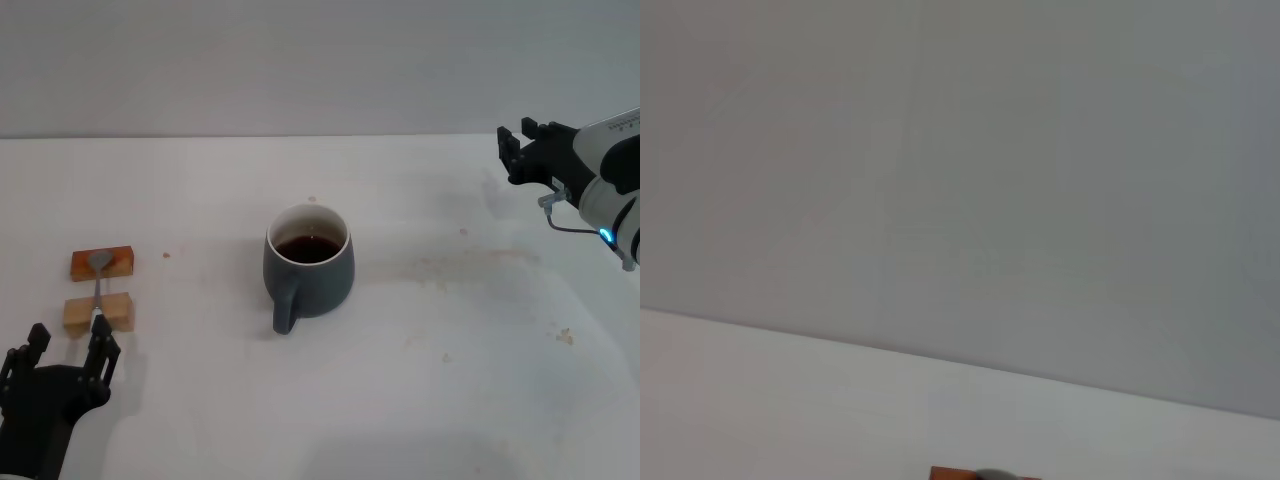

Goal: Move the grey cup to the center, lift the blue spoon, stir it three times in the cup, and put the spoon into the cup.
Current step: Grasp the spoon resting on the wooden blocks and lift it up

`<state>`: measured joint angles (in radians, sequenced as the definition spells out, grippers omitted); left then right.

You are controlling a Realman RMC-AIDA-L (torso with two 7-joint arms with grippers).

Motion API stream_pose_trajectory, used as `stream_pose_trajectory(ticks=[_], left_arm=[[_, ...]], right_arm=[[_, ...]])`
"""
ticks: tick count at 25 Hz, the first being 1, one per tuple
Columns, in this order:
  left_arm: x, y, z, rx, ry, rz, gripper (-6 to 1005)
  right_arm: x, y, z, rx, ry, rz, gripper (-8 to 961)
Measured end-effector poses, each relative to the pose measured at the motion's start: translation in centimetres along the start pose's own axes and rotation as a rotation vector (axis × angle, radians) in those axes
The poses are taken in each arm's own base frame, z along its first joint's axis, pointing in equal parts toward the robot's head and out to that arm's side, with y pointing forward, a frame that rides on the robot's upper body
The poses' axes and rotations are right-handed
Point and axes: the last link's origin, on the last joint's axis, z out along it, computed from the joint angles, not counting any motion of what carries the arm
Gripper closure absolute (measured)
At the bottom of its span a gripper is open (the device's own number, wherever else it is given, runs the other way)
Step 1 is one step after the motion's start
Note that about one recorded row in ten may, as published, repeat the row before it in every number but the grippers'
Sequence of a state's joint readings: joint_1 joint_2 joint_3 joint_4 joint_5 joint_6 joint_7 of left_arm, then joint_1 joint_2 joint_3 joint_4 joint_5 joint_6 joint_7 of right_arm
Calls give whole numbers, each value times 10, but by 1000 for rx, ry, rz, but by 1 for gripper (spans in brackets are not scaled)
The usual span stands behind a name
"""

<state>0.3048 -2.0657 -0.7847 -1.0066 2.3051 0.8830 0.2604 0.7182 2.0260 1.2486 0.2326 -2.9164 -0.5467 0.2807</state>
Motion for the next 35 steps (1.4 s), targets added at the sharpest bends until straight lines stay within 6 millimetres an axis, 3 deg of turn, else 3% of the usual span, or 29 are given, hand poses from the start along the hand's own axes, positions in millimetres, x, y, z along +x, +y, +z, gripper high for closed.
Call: stream_pose_trajectory(ticks=[26, 35], left_arm=[[-11, 6, 7, -3, -6, -1, 325], [-17, -8, 15, 23, -17, 36, 325]], right_arm=[[3, -7, -2, 13, 15, -6, 650], [2, -4, 0, 9, 21, -8, 651]])
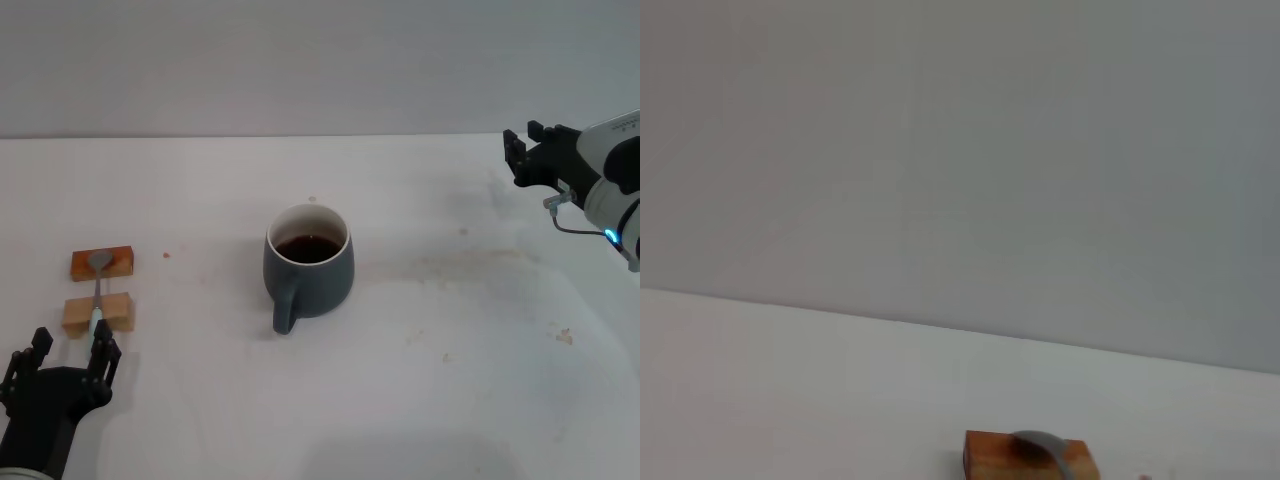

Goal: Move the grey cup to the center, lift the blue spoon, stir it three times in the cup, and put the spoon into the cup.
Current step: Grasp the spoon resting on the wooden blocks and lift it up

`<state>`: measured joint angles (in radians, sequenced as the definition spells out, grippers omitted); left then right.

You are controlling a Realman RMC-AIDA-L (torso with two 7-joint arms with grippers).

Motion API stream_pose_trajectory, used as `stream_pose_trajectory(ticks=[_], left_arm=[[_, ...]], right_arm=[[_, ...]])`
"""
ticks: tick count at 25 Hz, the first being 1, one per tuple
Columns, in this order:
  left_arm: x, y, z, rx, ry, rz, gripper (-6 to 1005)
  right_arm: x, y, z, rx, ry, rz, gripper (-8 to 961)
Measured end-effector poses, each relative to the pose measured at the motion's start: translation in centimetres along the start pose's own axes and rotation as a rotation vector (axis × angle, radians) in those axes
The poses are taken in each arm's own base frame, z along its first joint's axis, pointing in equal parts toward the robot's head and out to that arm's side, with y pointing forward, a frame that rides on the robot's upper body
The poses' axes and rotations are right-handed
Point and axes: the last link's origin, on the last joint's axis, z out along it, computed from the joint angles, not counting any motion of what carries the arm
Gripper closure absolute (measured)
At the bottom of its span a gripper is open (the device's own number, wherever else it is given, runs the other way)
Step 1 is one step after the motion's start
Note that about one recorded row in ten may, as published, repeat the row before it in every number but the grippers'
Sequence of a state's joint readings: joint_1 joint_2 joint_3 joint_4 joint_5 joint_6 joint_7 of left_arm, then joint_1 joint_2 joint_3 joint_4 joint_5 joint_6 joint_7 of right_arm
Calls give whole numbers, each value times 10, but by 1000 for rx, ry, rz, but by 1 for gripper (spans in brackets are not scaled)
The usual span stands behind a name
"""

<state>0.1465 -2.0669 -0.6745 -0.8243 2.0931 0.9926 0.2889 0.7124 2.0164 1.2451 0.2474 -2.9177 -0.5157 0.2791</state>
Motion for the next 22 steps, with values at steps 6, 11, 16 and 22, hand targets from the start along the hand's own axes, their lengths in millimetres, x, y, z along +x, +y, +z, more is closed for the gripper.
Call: stream_pose_trajectory(ticks=[6, 11, 16, 22], left_arm=[[-4, -4, 4, 4, -9, 13, 325], [-6, -6, 5, 6, -17, 15, 325], [-6, -2, 4, -7, -19, 9, 325], [-6, 5, 3, -27, -17, 0, 325]], right_arm=[[-1, 3, 1, -5, 4, 2, 650], [-3, 6, 1, -6, -1, -24, 650], [-4, 5, 1, -2, -3, -24, 650], [-5, 5, 2, -1, -5, -26, 650]])
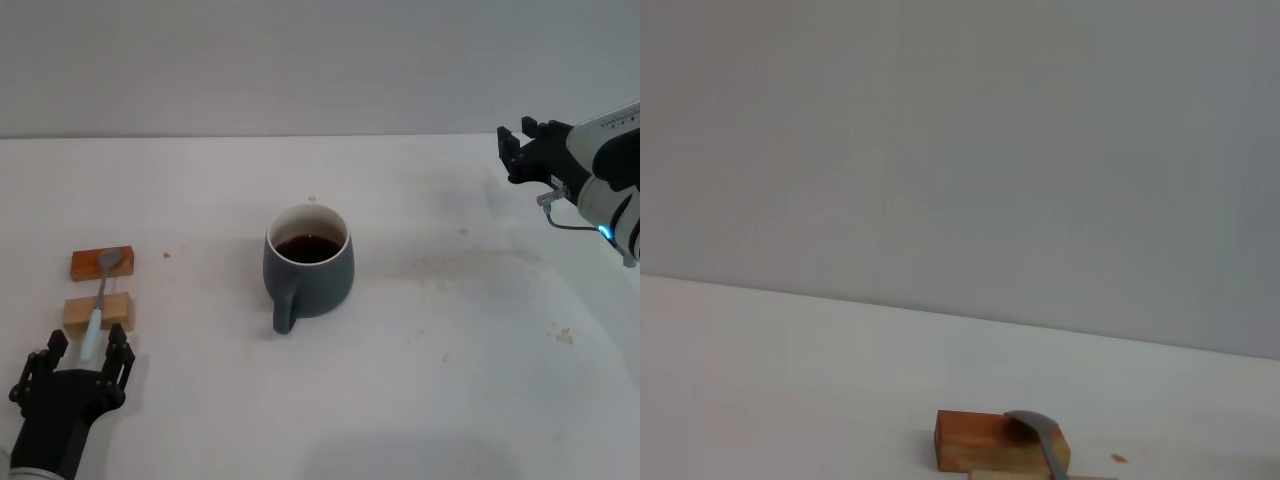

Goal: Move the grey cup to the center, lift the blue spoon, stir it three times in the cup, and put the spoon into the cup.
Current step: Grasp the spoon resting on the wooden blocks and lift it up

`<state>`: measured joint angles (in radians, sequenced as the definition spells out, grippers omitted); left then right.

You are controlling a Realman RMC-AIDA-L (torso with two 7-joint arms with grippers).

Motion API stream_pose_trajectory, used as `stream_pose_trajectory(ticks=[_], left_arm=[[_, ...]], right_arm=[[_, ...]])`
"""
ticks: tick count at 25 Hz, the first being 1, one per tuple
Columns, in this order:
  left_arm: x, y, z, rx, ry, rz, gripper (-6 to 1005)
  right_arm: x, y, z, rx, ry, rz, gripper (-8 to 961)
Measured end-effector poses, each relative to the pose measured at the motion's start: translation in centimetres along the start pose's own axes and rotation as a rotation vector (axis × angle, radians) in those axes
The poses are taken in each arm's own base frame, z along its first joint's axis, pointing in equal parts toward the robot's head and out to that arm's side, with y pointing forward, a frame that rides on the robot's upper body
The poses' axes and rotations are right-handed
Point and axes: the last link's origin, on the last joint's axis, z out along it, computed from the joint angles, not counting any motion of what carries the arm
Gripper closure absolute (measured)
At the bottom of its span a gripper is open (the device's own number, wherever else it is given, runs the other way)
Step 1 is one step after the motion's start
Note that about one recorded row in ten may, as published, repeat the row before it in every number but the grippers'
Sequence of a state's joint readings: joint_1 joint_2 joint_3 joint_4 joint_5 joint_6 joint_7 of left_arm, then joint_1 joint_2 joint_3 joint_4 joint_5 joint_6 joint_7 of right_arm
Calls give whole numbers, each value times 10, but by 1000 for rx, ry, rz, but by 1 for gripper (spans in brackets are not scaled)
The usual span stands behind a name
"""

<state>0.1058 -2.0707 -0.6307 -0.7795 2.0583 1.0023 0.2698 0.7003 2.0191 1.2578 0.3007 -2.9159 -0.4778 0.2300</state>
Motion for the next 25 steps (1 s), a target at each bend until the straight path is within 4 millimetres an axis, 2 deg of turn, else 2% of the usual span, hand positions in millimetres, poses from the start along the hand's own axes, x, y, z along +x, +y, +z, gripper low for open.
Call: stream_pose_trajectory(ticks=[20, 25], left_arm=[[-4, 6, -7, -14, -11, -10, 326], [-4, 6, -7, -15, -13, -10, 398]], right_arm=[[-2, 0, 1, -1, -2, -18, 651], [0, -1, 1, 1, 5, -25, 651]])
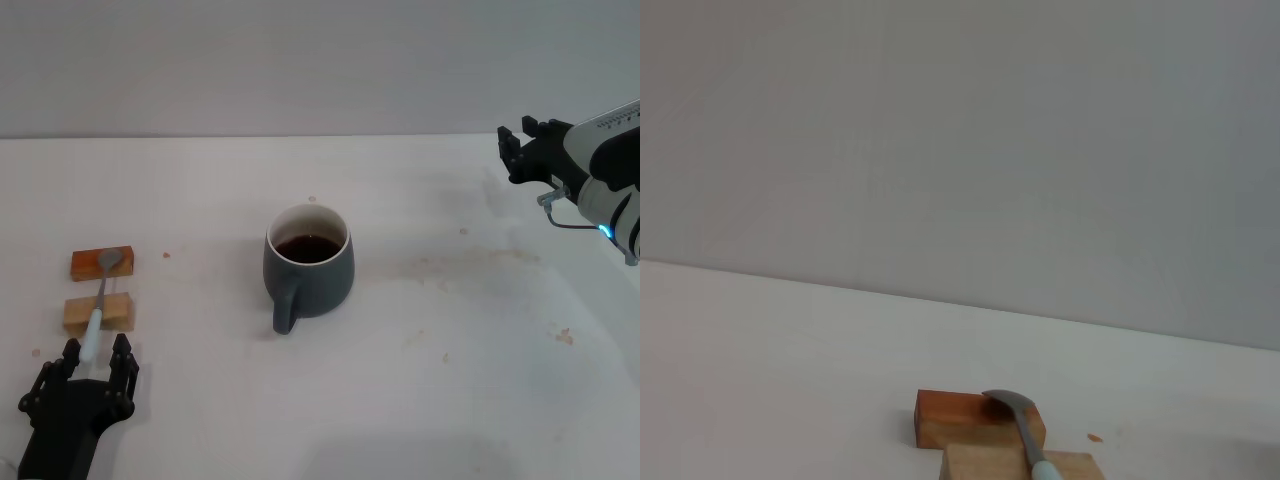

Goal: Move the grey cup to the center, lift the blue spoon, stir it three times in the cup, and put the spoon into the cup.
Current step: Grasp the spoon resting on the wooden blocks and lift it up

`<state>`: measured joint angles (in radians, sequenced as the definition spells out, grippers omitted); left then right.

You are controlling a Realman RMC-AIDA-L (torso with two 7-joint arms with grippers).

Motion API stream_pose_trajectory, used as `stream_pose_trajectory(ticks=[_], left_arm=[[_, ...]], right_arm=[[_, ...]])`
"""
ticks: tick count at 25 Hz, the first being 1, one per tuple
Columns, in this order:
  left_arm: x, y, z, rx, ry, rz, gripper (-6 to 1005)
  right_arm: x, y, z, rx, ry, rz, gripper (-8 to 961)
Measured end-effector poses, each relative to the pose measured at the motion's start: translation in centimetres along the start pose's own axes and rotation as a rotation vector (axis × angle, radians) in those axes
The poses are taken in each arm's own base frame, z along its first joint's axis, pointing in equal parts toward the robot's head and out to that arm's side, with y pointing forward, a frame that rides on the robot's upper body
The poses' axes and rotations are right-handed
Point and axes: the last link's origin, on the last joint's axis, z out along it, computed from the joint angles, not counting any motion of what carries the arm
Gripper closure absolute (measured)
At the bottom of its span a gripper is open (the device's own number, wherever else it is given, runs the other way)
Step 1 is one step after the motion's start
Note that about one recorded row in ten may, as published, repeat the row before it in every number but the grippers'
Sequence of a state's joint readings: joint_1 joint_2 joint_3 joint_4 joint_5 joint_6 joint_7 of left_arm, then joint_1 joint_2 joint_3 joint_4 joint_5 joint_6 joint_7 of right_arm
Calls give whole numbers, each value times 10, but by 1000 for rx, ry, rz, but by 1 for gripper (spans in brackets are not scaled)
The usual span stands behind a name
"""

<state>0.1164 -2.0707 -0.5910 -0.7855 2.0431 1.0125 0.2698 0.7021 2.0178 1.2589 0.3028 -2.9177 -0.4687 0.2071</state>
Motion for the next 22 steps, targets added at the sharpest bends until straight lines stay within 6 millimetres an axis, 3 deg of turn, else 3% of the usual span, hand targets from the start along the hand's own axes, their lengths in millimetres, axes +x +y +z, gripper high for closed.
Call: stream_pose_trajectory(ticks=[7, 15, 22], left_arm=[[0, 0, -1, 3, 4, 1, 535], [3, -1, 2, 3, 13, 2, 527], [3, -1, 2, 3, 14, 4, 587]], right_arm=[[1, 0, -1, 1, 2, 2, 650], [2, 1, -1, 0, 3, 2, 650], [1, 1, 0, 0, 2, 2, 651]])
